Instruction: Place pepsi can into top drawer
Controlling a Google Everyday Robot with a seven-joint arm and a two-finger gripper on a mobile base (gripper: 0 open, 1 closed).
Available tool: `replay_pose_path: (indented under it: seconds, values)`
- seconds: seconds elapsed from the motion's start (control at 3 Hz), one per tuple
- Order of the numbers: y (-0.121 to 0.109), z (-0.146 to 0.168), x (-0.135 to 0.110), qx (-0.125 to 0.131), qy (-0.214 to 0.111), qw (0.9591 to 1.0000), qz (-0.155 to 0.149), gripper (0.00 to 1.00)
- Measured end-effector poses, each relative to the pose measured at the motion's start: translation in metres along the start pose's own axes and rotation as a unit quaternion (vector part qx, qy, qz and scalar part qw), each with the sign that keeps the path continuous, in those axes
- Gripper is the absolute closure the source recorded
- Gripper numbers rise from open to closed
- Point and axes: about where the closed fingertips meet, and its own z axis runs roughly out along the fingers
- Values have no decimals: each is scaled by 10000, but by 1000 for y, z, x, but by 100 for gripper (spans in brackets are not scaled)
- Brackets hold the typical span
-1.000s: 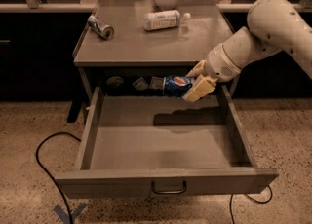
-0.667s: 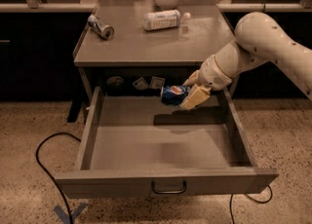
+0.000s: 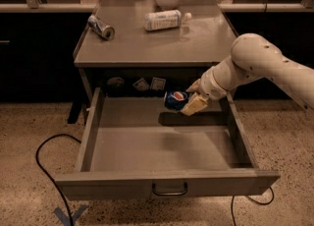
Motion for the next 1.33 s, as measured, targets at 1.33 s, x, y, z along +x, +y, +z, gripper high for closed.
replay_pose_path:
  seconds: [1.33]
  values:
    - [35,77,50,-902,647,9938,68,100]
